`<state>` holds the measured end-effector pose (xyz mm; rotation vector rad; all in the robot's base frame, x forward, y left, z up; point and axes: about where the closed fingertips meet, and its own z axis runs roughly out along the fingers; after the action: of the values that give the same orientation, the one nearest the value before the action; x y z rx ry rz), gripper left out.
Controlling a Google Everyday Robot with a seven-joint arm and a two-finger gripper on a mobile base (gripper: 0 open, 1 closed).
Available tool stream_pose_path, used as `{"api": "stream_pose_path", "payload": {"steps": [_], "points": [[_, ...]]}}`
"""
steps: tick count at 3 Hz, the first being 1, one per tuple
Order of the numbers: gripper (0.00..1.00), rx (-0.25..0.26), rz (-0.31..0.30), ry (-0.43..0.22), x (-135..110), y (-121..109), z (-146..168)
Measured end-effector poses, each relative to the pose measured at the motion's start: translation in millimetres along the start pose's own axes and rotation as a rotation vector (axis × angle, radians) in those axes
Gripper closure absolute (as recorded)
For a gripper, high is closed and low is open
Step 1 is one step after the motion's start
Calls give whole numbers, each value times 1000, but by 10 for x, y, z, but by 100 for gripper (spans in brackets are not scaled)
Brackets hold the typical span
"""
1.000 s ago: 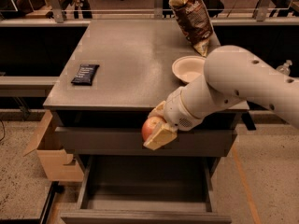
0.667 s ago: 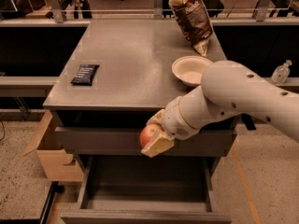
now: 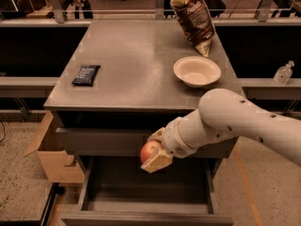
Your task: Place apple into middle drawer
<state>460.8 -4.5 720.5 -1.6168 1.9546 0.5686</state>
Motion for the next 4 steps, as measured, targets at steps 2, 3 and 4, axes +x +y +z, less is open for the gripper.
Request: {"api": "stream_pose_path", "payload": {"steps": [2,3,4], "points": [[100,45,43,-21,190,27,212],[100,49,56,-26,257,16,258],[100,63,84,-52,495,-20,392]]}}
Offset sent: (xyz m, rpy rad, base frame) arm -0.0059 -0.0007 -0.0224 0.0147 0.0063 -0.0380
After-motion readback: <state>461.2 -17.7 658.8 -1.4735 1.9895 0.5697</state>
